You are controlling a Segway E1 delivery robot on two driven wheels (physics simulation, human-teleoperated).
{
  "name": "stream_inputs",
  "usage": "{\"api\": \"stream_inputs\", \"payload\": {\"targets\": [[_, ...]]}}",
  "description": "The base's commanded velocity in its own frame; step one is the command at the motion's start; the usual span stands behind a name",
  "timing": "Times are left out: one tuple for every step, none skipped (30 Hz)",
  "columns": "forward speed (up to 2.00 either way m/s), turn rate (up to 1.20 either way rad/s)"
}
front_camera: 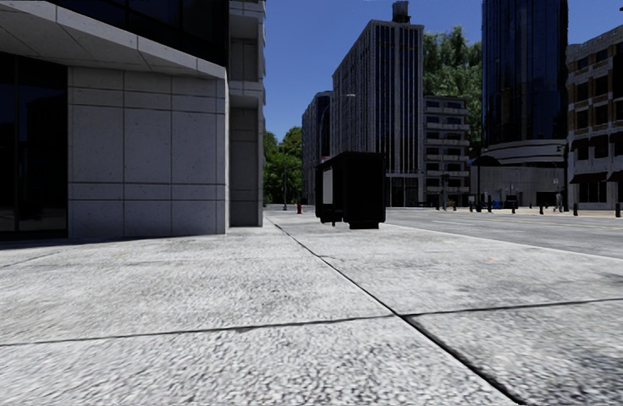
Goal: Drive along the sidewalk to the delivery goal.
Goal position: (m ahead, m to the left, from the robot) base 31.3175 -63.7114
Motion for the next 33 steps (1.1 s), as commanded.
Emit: {"api": "stream_inputs", "payload": {"targets": [[2.0, 0.0], [2.0, 0.0], [2.0, 0.0], [2.0, 0.0], [2.0, 0.0], [2.0, 0.0], [2.0, 0.0], [2.0, 0.0], [2.0, 0.0], [2.0, 0.0], [2.0, 0.0], [2.0, 0.0], [2.0, 0.0], [2.0, 0.0], [2.0, 0.0], [2.0, 0.0], [2.0, 0.0], [2.0, 0.0], [2.0, 0.0], [2.0, 0.0], [2.0, 0.0], [2.0, 0.0], [2.0, 0.0], [2.0, 0.0], [2.0, 0.0], [2.0, 0.0], [2.0, 0.0], [2.0, 0.0], [2.0, 0.0], [2.0, 0.0], [2.0, 0.0], [2.0, 0.0], [2.0, 0.0]]}}
